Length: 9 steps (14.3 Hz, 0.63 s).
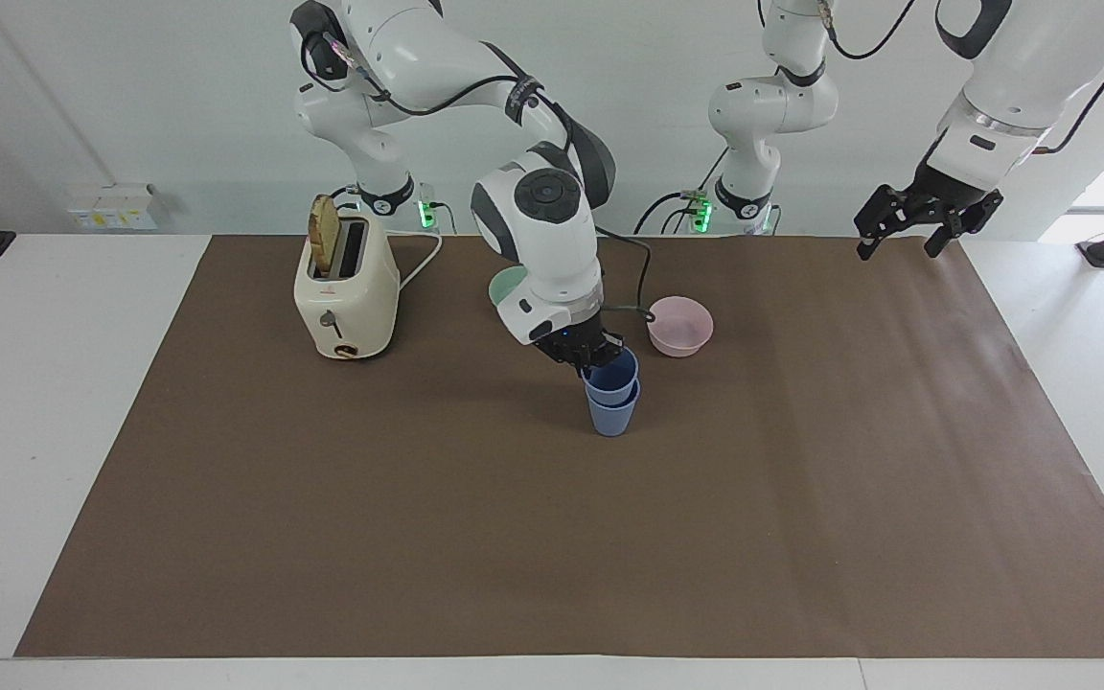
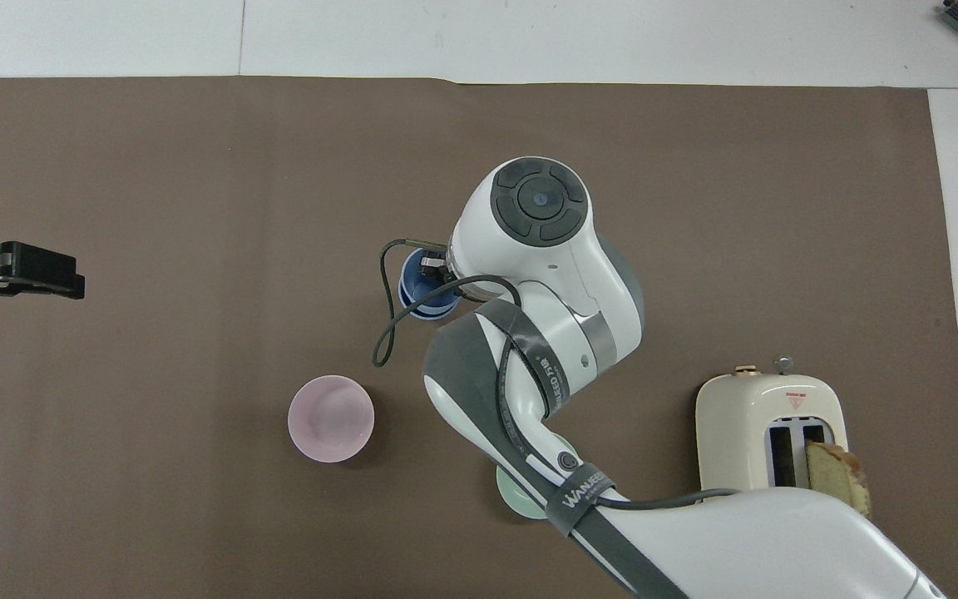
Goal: Stack blue cups with both arms
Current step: 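Lower the blue cup into the centered cup with the right gripper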
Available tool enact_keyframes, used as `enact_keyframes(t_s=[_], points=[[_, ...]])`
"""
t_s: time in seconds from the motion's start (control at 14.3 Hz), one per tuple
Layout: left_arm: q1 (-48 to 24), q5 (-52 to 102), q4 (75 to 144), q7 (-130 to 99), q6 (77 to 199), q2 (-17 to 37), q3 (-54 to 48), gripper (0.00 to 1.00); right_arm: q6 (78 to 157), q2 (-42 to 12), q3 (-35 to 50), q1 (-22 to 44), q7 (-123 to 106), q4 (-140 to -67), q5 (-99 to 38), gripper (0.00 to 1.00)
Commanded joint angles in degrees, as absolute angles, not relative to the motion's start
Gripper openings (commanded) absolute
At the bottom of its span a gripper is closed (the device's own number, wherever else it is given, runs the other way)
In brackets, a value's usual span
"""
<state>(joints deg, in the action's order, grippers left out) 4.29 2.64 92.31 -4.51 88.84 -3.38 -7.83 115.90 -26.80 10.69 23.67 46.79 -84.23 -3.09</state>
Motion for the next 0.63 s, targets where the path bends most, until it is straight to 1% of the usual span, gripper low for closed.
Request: enact_keyframes(t_s=[0.0,0.28,0.35,0.49,0.56], points=[[4.83,3.34,93.16,-4.22,88.15,-4.57,-7.91,1.0,117.69,-26.54,11.16,22.85,46.5,-85.17,-3.43,0.57],[4.83,3.34,93.16,-4.22,88.15,-4.57,-7.91,1.0,118.13,-26.54,11.16,22.76,46.58,-85.17,-3.6,0.58],[4.83,3.34,93.16,-4.22,88.15,-4.57,-7.91,1.0,117.78,-26.54,11.16,22.68,46.58,-85.17,-3.6,0.61],[4.83,3.34,93.16,-4.22,88.07,-4.57,-7.91,1.0,116.99,-26.54,11.16,22.24,46.5,-84.99,-2.82,0.76],[4.83,3.34,93.16,-4.22,88.07,-4.57,-7.91,1.0,116.37,-26.46,10.99,21.54,46.32,-84.64,-2.46,0.92]])
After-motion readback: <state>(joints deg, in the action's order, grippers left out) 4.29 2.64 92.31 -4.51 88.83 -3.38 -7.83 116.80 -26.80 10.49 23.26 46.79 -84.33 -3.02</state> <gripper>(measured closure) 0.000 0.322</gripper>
